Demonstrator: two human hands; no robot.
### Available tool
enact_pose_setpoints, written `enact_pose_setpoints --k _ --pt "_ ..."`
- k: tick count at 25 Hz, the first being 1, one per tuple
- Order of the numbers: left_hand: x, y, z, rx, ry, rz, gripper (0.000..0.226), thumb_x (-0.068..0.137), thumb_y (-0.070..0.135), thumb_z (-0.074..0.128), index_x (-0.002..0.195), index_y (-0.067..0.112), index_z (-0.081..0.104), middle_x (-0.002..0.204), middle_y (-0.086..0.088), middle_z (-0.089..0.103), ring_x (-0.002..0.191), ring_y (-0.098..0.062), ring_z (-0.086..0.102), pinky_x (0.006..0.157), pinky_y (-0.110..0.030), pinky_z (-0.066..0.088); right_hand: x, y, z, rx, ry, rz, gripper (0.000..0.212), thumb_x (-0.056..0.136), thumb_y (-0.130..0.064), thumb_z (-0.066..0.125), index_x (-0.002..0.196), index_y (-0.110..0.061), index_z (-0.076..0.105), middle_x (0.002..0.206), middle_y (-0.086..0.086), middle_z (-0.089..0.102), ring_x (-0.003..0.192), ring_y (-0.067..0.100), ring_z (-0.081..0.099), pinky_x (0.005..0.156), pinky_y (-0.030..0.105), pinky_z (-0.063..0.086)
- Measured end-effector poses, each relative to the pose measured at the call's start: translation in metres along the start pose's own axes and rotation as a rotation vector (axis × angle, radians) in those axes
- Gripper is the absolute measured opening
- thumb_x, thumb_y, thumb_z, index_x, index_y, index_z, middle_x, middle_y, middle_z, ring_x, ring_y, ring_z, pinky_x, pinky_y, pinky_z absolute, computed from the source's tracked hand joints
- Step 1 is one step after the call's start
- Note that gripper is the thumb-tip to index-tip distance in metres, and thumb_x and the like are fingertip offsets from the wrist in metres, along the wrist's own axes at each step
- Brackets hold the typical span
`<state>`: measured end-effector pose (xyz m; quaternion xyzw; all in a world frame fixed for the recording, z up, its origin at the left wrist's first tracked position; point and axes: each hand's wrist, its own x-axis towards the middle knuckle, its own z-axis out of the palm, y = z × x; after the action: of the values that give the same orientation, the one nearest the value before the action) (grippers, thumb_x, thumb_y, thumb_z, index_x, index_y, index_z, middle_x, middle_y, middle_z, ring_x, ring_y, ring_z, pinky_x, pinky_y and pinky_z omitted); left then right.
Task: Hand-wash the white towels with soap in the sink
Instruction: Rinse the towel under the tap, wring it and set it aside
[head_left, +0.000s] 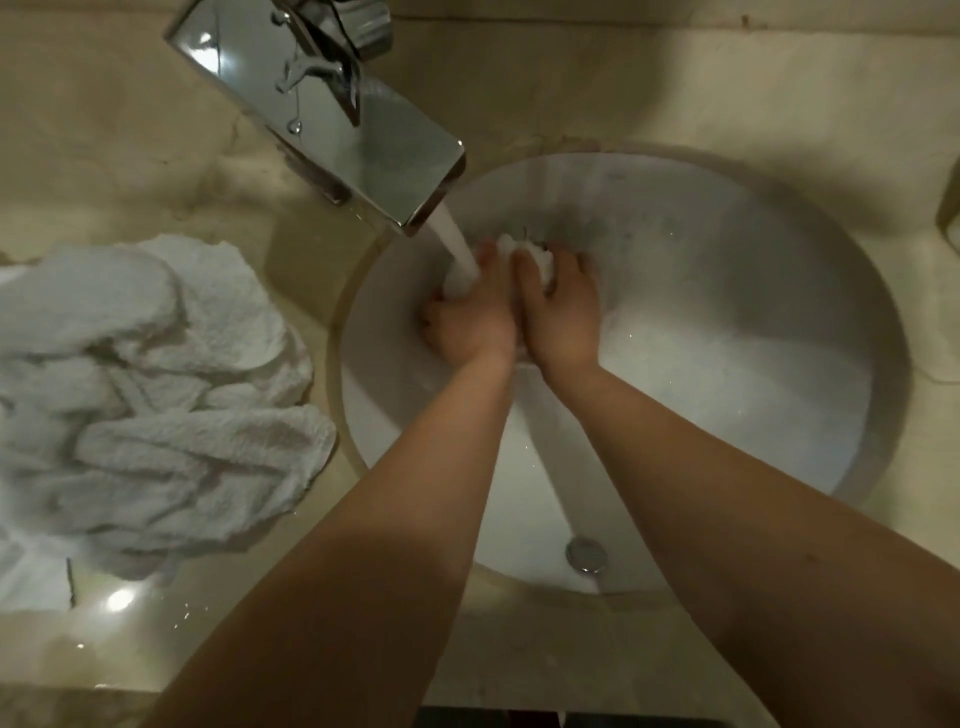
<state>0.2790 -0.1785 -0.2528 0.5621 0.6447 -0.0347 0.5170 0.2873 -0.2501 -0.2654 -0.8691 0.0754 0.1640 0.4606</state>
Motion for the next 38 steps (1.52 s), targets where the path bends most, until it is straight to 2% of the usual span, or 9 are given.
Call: enact_pose_setpoints --k 7,11,14,22,25,27,31,36,38 --pt "-0.018 0.006 -0.02 -0.277 -0.164 0.299 0.034 0.082 0.045 0.077 0.107 0.024 0.067 0.083 0.017 0.069 0.073 0.014 0.063 0.072 -0.012 0.048 -0.015 -0.013 -0.004 0.161 0.129 -0.162 0.055 0.085 -0.054 0.047 0.112 -0.007 0.059 0.108 0.005 0.053 0.1 0.023 0.055 0.086 0.032 0.047" --pt "-0.023 0.008 -0.031 -0.284 -0.033 0.558 0.042 0.077 0.055 0.07 0.103 0.023 0.06 0.098 0.006 0.071 0.091 -0.009 0.067 0.088 -0.029 0.052 -0.004 -0.029 -0.001 0.248 0.04 -0.189 0.043 0.094 -0.04 0.047 0.125 -0.012 0.057 0.12 0.005 0.058 0.108 0.014 0.054 0.094 0.022 0.043" --pt "-0.006 0.0 -0.033 -0.137 -0.016 0.75 0.06 0.08 0.058 0.061 0.114 0.008 0.061 0.107 -0.005 0.068 0.101 -0.018 0.064 0.092 -0.036 0.051 0.0 -0.022 0.003 0.154 -0.025 -0.196 0.024 0.091 -0.035 0.043 0.09 -0.021 0.062 0.089 -0.001 0.062 0.088 0.018 0.054 0.081 0.036 0.045" --pt "0.016 -0.01 -0.034 -0.13 -0.147 0.778 0.046 0.095 0.038 0.046 0.095 -0.003 0.07 0.089 -0.017 0.072 0.088 -0.029 0.07 0.079 -0.048 0.055 0.001 -0.034 0.002 0.132 0.01 -0.243 0.037 0.089 -0.033 0.043 0.105 -0.015 0.071 0.104 0.001 0.069 0.102 0.02 0.061 0.089 0.037 0.05" --pt "0.01 0.002 -0.027 -0.162 -0.319 0.583 0.037 0.1 0.032 0.046 0.111 0.002 0.064 0.099 0.005 0.063 0.083 0.012 0.06 0.079 -0.01 0.046 -0.003 -0.027 0.012 -0.011 0.025 -0.196 0.05 0.086 -0.058 0.042 0.1 -0.018 0.069 0.103 0.001 0.066 0.097 0.022 0.061 0.081 0.033 0.049" --pt "0.009 -0.005 -0.014 -0.103 -0.327 0.556 0.038 0.101 0.03 0.045 0.127 0.006 0.058 0.106 0.014 0.053 0.083 0.017 0.048 0.082 0.0 0.037 -0.001 -0.015 0.016 0.013 0.047 -0.118 0.053 0.087 -0.061 0.043 0.109 -0.018 0.065 0.112 0.003 0.063 0.098 0.022 0.061 0.08 0.031 0.048" --pt "0.002 -0.008 -0.004 -0.244 -0.325 0.523 0.033 0.092 0.035 0.055 0.109 0.009 0.067 0.1 0.001 0.072 0.098 -0.015 0.067 0.093 -0.03 0.052 0.015 0.006 0.014 -0.143 0.019 -0.134 0.045 0.095 -0.045 0.049 0.123 -0.012 0.059 0.12 0.008 0.061 0.108 0.022 0.058 0.083 0.021 0.039" --pt "0.029 -0.022 0.011 0.029 -0.355 0.649 0.053 0.089 0.048 0.052 0.122 0.008 0.059 0.115 -0.011 0.063 0.108 -0.018 0.059 0.097 -0.012 0.038 0.03 0.007 0.014 -0.346 0.188 -0.424 0.032 0.087 -0.027 0.052 0.083 0.001 0.067 0.076 0.021 0.066 0.069 0.036 0.064 0.066 0.033 0.043" --pt "0.032 -0.024 0.014 0.098 -0.277 0.731 0.059 0.095 0.055 0.045 0.122 0.005 0.062 0.118 -0.014 0.065 0.111 -0.015 0.056 0.1 -0.02 0.039 0.037 0.011 0.011 -0.421 0.235 -0.604 0.022 0.083 -0.019 0.057 0.073 -0.001 0.066 0.064 0.017 0.064 0.057 0.033 0.063 0.057 0.03 0.048"
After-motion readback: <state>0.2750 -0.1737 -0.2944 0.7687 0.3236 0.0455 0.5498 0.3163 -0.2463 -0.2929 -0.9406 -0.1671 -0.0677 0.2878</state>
